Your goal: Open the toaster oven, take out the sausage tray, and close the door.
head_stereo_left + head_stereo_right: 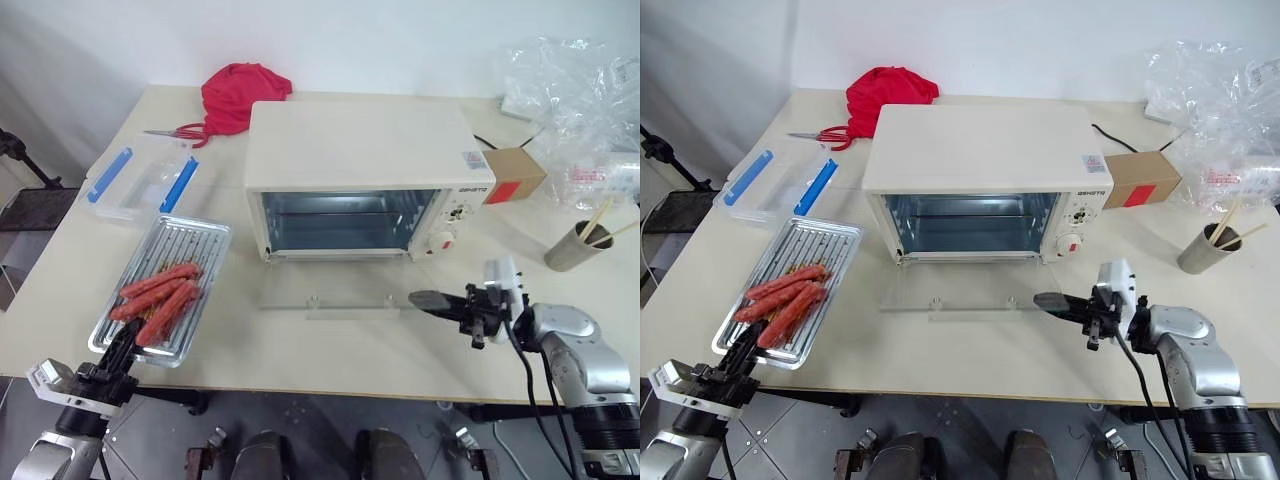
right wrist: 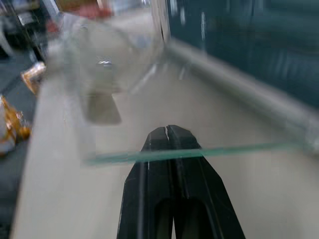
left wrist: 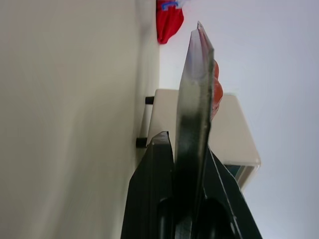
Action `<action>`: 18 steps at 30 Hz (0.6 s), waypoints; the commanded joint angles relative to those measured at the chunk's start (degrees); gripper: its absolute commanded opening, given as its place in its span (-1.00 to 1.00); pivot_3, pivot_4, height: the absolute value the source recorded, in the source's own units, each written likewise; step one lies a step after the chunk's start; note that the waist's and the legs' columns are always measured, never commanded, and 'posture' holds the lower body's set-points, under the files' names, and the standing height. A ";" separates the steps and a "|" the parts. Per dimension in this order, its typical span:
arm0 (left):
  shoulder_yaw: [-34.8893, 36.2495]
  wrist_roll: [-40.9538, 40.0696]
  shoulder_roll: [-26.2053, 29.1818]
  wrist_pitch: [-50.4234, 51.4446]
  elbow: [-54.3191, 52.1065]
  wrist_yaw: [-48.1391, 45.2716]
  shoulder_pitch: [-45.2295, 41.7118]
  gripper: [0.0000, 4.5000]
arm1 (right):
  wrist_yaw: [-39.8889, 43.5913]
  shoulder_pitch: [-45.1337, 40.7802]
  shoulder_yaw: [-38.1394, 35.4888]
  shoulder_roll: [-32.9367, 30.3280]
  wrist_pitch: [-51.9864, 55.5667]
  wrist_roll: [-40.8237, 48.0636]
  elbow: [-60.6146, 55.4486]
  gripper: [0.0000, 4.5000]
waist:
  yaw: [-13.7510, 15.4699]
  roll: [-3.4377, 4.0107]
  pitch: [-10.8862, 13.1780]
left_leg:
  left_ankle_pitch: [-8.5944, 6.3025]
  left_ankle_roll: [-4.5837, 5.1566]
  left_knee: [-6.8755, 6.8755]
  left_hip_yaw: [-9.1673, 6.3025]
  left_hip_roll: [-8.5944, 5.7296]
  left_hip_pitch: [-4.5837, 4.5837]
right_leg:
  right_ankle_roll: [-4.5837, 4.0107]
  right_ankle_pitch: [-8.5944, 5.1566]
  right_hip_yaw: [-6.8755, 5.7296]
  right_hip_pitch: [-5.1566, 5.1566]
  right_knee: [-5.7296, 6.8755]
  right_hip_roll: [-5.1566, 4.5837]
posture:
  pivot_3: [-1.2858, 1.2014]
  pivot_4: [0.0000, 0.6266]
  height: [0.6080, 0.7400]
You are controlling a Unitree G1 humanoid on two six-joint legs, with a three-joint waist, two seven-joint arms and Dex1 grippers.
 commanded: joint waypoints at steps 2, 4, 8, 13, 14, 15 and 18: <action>0.28 -0.90 -0.05 0.19 -2.22 -1.60 1.25 -1.00 | -3.03 -0.69 -5.36 0.74 3.07 6.16 -4.18 -0.97 | 0.08 -0.01 0.00 | -0.02 0.00 0.00 0.00 0.00 -0.01 | 0.00 0.00 0.00 0.00 -0.02 -0.01 | 0.03 -0.52 1.00; 0.18 -0.90 0.07 0.37 -2.35 -2.14 1.45 -1.00 | -5.60 -2.52 -7.09 0.92 5.73 8.88 -5.13 -0.97 | 0.06 -0.01 0.00 | -0.03 -0.01 0.00 0.00 -0.01 -0.01 | -0.01 0.00 0.00 0.00 -0.03 -0.02 | 0.03 -0.52 1.00; 0.14 -0.90 0.86 0.30 -2.45 -2.26 2.06 -1.00 | -9.75 -5.04 -9.80 2.10 10.38 14.60 -6.37 -0.97 | 0.02 0.00 0.00 | -0.04 -0.02 0.00 -0.01 0.02 -0.02 | -0.03 -0.01 0.01 -0.02 -0.02 -0.02 | 0.03 -0.52 1.00; -0.61 -0.90 3.59 2.80 -1.49 -4.93 3.98 -1.00 | -13.79 -5.67 -12.25 1.60 19.04 23.11 -10.27 -0.97 | -0.01 0.00 0.00 | -0.10 -0.02 -0.10 -0.01 0.03 -0.08 | -0.04 -0.02 0.00 -0.10 -0.06 -0.02 | 0.03 -0.52 1.00; -0.93 -0.90 4.42 3.56 -1.24 -6.00 4.57 -1.00 | -12.83 -4.63 -11.86 0.46 18.94 22.03 -11.79 -0.97 | -0.01 0.01 0.00 | -0.12 -0.01 -0.10 -0.01 0.03 -0.09 | -0.05 -0.02 0.00 -0.11 -0.06 -0.02 | 0.03 -0.52 1.00; -1.24 -0.90 5.26 4.24 -0.99 -7.05 5.12 -1.00 | -11.17 -3.15 -11.13 -1.04 18.34 20.23 -13.55 -0.97 | 0.08 0.01 0.00 | -0.13 0.00 -0.11 0.01 0.02 -0.09 | -0.05 -0.02 0.01 -0.12 -0.08 -0.03 | 0.03 -0.52 1.00; -2.53 -0.90 8.70 6.68 0.36 -10.51 6.78 -1.00 | -5.85 1.78 -9.55 -3.70 13.11 14.62 -18.57 -0.71 | 0.26 0.00 0.00 | -0.21 0.06 -0.11 -0.01 0.00 -0.12 | -0.05 -0.02 -0.02 -0.11 -0.16 -0.02 | 0.03 -0.52 1.00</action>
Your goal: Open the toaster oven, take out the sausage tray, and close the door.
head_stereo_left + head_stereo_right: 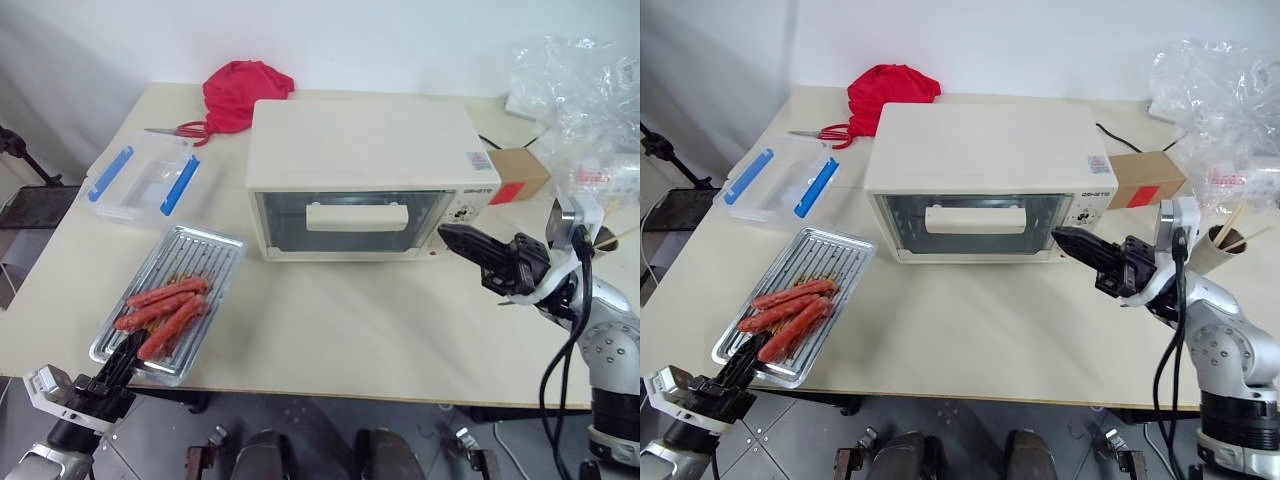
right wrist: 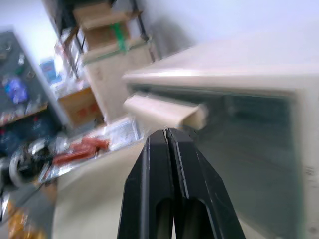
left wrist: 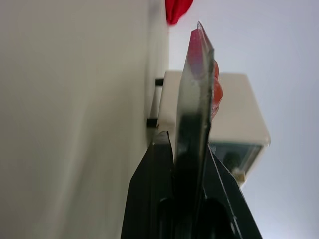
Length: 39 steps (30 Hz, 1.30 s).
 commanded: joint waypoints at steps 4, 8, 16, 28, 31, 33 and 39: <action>-2.82 -0.91 8.96 5.62 3.07 -8.88 3.60 -1.00 | 7.69 9.67 -0.59 0.17 -12.47 -5.93 -12.07 -0.11 | -0.11 -0.01 -0.01 | -0.06 -0.01 -0.01 0.07 0.00 0.00 | 0.00 0.00 0.01 0.03 -0.13 0.04 | 0.03 -0.52 1.00; -4.78 -0.91 13.58 7.21 5.88 -10.95 4.36 -1.00 | 7.99 14.11 -0.32 1.15 -15.97 -6.68 -16.72 0.48 | -0.29 0.00 0.00 | -0.07 -0.02 -0.02 0.09 0.04 0.03 | -0.01 -0.01 0.03 0.02 -0.13 0.05 | 0.03 -0.52 1.00; -18.34 -0.91 24.41 10.25 6.74 -14.21 0.53 -1.00 | 11.05 22.01 -3.81 0.03 -21.55 -8.63 -14.25 0.99 | -0.02 0.04 0.02 | -0.08 -0.04 -0.04 0.07 -0.07 0.04 | -0.09 -0.05 0.14 0.03 -0.11 -0.07 | 0.03 -0.52 1.00; -42.51 -0.90 31.59 12.67 17.14 -9.06 -25.99 -1.00 | 9.22 33.24 -12.02 -2.14 -21.12 -10.57 -14.86 0.99 | 0.40 0.27 0.02 | -0.03 -0.07 -0.03 0.04 -0.05 0.10 | -0.23 -0.12 0.10 0.05 0.09 0.01 | 0.03 -0.52 1.00; -47.73 0.58 31.08 14.51 21.58 -8.25 -33.70 -1.00 | 8.08 35.30 -12.99 -2.15 -20.97 -10.46 -15.98 0.99 | 0.83 0.24 0.02 | -0.01 -0.04 0.02 0.06 -0.09 0.10 | -0.18 -0.10 0.10 0.06 0.14 0.02 | 0.03 -0.52 1.00; -50.21 4.14 29.34 15.62 24.76 -8.33 -39.25 -1.00 | 7.18 36.50 -13.53 -1.95 -20.91 -10.38 -16.94 0.99 | 0.87 0.24 0.02 | 0.00 -0.03 0.03 0.09 -0.13 0.11 | -0.14 -0.08 0.10 0.06 0.16 0.03 | 0.03 -0.52 1.00; -53.98 18.54 22.14 18.80 30.74 -12.08 -51.56 -1.00 | 7.74 42.12 -15.84 -1.56 -22.36 -11.14 -20.19 0.99 | 2.42 0.30 -0.02 | 0.17 -0.02 0.02 -0.01 -0.56 0.11 | 0.02 -0.01 0.09 0.10 0.19 0.05 | 0.03 -0.52 1.00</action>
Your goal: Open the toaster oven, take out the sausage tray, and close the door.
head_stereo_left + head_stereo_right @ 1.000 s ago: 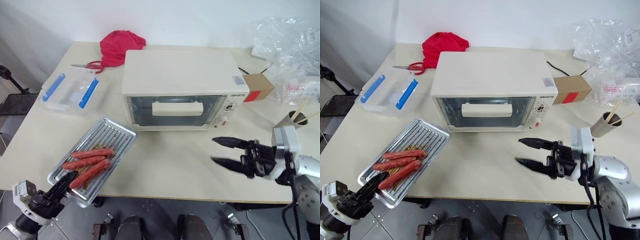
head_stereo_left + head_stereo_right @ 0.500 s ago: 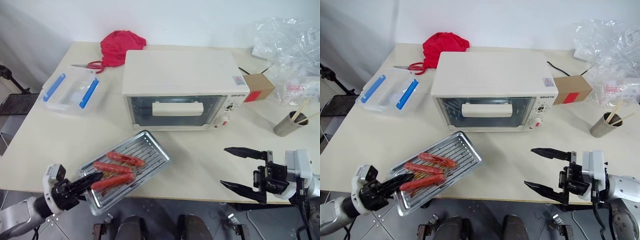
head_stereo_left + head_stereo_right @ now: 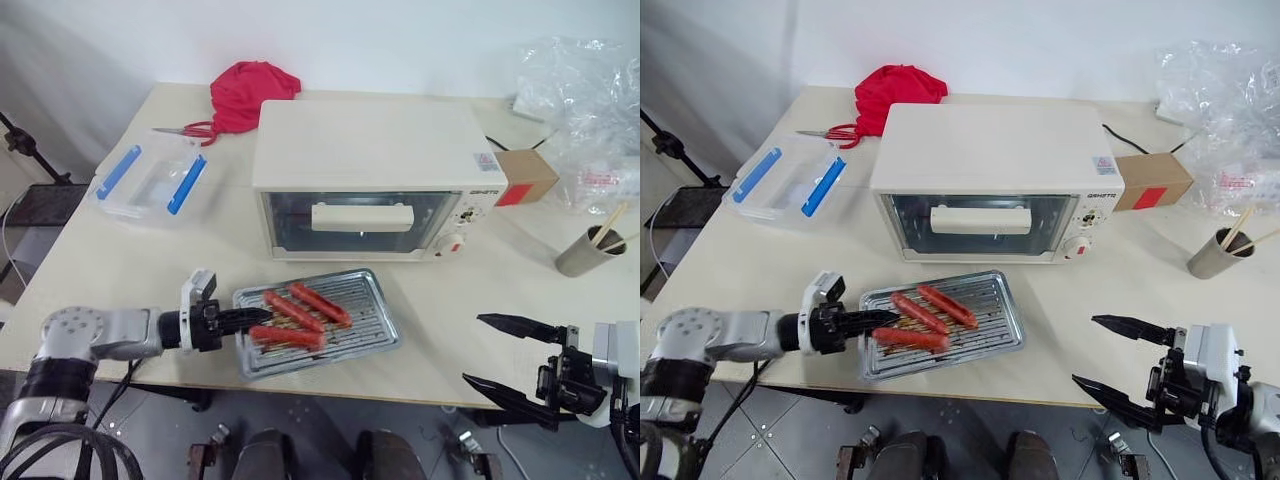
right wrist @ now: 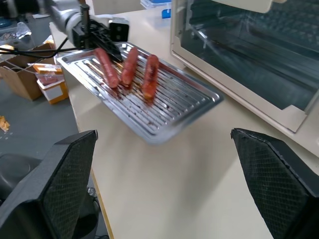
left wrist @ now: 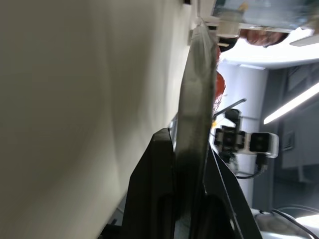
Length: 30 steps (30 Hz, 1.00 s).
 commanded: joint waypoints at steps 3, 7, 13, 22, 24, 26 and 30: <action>-2.37 13.55 -6.67 2.09 2.63 -6.02 -7.33 -1.00 | 0.45 4.57 -3.78 1.25 -2.06 0.08 -3.72 0.99 | 1.89 0.05 -0.03 | 0.13 0.14 0.01 -0.09 -0.24 -0.02 | 0.23 0.13 0.10 0.12 -0.12 -0.14 | 0.03 -0.52 1.00; -4.14 21.90 -9.86 3.00 2.61 -10.57 -10.57 -1.00 | 0.75 7.32 -4.81 2.50 -3.52 -0.43 -3.46 0.99 | 2.64 0.07 -0.04 | 0.17 0.21 0.02 -0.09 -0.33 -0.06 | 0.55 0.34 0.16 0.19 -0.33 -0.24 | 0.03 -0.52 1.00; -6.88 34.65 -16.58 0.16 7.27 -18.75 -17.10 -1.00 | 2.46 10.17 -4.51 4.82 -7.23 -2.06 -1.19 0.99 | 3.40 0.23 -0.14 | 0.21 0.30 0.01 -0.21 -0.58 -0.09 | 0.67 0.40 0.06 0.28 -0.33 -0.71 | 0.03 -0.52 1.00; -9.68 48.52 -23.02 -3.70 12.28 -30.18 -22.13 -1.00 | 5.22 10.81 -3.07 6.17 -11.55 -3.67 3.23 0.99 | 3.52 0.23 -0.13 | 0.19 0.82 0.00 -0.36 -1.29 -0.20 | 0.95 0.55 -0.01 0.51 -0.62 -1.26 | 0.03 -0.52 1.00; -10.40 51.01 -23.63 -4.98 12.21 -32.54 -22.35 -0.85 | 5.96 10.85 -2.69 6.42 -12.55 -4.08 4.39 1.00 | 3.52 0.23 -0.14 | 0.19 0.85 0.00 -0.42 -1.29 -0.19 | 1.08 0.62 -0.08 0.64 -0.80 -1.26 | 0.03 -0.52 1.00; -11.25 53.33 -23.76 -7.22 11.20 -35.16 -22.15 -0.59 | 6.53 10.82 -2.38 6.55 -13.40 -4.41 5.44 1.00 | 3.39 0.21 -0.12 | 0.19 0.86 0.00 -0.45 -1.28 -0.20 | 1.11 0.64 -0.11 0.68 -0.86 -1.26 | 0.03 -0.52 1.00; -10.53 55.76 -23.80 -9.08 9.95 -38.71 -21.96 -0.08 | 7.15 10.88 -1.87 6.67 -14.70 -4.74 6.77 1.00 | 2.77 0.16 -0.10 | 0.18 0.87 -0.02 -0.50 -1.27 -0.27 | 1.12 0.64 -0.16 0.64 -0.92 -1.26 | 0.03 -0.52 1.00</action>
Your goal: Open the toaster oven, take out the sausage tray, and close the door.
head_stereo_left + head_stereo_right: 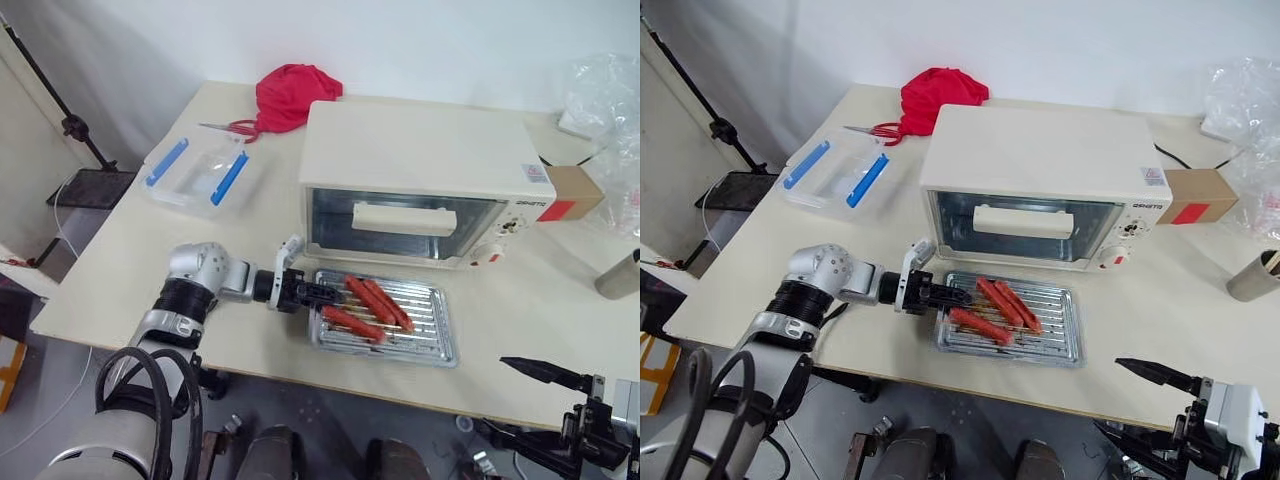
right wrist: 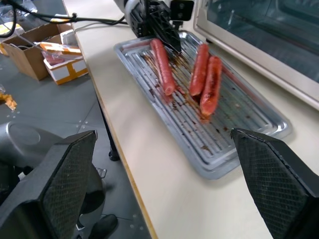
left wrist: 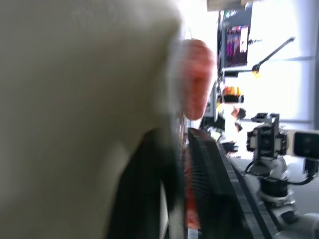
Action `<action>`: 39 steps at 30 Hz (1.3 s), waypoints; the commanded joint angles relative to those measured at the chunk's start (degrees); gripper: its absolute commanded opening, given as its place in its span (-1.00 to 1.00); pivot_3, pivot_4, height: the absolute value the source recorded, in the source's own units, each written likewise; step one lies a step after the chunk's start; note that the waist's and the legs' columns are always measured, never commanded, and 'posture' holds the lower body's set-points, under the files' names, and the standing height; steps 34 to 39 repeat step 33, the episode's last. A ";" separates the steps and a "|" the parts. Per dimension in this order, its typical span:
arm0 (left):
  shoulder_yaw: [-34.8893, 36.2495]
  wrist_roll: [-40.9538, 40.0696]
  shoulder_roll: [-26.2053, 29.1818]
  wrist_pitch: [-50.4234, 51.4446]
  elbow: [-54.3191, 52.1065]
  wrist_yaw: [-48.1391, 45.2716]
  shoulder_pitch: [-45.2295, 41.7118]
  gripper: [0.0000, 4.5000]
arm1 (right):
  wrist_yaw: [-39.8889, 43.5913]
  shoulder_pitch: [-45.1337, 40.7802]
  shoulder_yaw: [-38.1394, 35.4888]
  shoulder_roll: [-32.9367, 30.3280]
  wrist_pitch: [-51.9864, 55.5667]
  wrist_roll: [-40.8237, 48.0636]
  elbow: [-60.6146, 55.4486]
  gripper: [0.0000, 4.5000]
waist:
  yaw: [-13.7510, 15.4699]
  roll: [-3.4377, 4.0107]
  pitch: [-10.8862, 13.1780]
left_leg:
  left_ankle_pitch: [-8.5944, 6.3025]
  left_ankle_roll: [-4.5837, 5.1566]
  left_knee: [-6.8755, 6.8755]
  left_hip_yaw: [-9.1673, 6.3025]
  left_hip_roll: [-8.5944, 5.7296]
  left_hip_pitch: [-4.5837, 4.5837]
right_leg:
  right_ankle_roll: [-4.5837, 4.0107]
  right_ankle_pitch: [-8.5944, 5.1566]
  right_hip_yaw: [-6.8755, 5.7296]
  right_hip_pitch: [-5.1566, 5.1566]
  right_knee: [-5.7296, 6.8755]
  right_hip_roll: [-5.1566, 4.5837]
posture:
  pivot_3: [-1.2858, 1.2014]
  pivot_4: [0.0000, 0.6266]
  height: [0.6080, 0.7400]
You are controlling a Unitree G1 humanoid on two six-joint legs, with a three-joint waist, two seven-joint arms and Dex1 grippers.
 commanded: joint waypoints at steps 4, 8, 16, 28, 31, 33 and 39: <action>1.13 1.09 1.49 -1.81 -6.72 -6.75 2.09 0.44 | 1.56 0.64 0.32 0.49 -3.06 -0.07 1.91 1.00 | -0.33 -0.03 0.02 | 0.02 0.03 0.01 -0.04 0.01 -0.02 | 0.01 0.01 -0.06 0.00 0.01 0.00 | 0.03 -0.52 1.00; 1.38 0.65 8.36 -4.42 -16.25 -12.98 6.38 0.99 | 2.00 0.19 0.77 0.02 -3.58 -0.10 2.98 1.00 | -1.77 -0.15 0.09 | 0.03 0.02 -0.05 -0.03 0.10 -0.02 | 0.02 0.01 -0.06 -0.05 0.01 0.12 | 0.03 -0.52 1.00; 2.53 8.79 23.68 -28.92 -27.71 -26.01 19.02 0.99 | 2.93 -2.13 0.76 -2.33 -2.79 0.63 5.20 1.00 | -3.55 -0.14 0.11 | 0.17 -0.18 -0.44 0.19 0.25 0.12 | -0.05 -0.03 0.01 -0.27 0.05 0.27 | 0.03 -0.52 1.00; 18.80 21.41 27.57 -80.12 -23.94 -30.68 33.47 0.99 | 4.19 -10.92 -1.78 -9.11 4.14 5.06 10.02 1.00 | -3.36 -0.20 0.14 | 0.13 -0.12 -0.54 0.45 0.59 0.07 | -0.05 -0.02 0.07 -0.51 0.05 0.19 | 0.03 -0.52 1.00; 21.64 21.35 28.86 -82.43 -22.56 -30.54 35.27 0.99 | 4.66 -14.01 -1.97 -10.29 3.71 4.34 12.99 1.00 | -3.66 -0.20 0.14 | 0.12 -0.09 -0.60 0.56 0.61 0.09 | -0.05 -0.02 0.04 -0.56 0.08 0.19 | 0.03 -0.52 1.00; 21.86 20.19 28.53 -79.13 -22.11 -29.15 34.25 0.99 | 4.21 -15.16 -1.65 -10.02 3.67 4.12 13.63 1.00 | -3.58 -0.20 0.15 | 0.13 -0.07 -0.63 0.57 0.64 0.11 | -0.05 -0.03 -0.02 -0.57 0.17 0.21 | 0.03 -0.52 1.00; 21.86 20.19 28.53 -79.13 -22.11 -29.15 34.25 0.99 | 4.21 -15.16 -1.65 -10.02 3.67 4.12 13.63 1.00 | -3.58 -0.20 0.15 | 0.13 -0.07 -0.63 0.57 0.64 0.11 | -0.05 -0.03 -0.02 -0.57 0.17 0.21 | 0.03 -0.52 1.00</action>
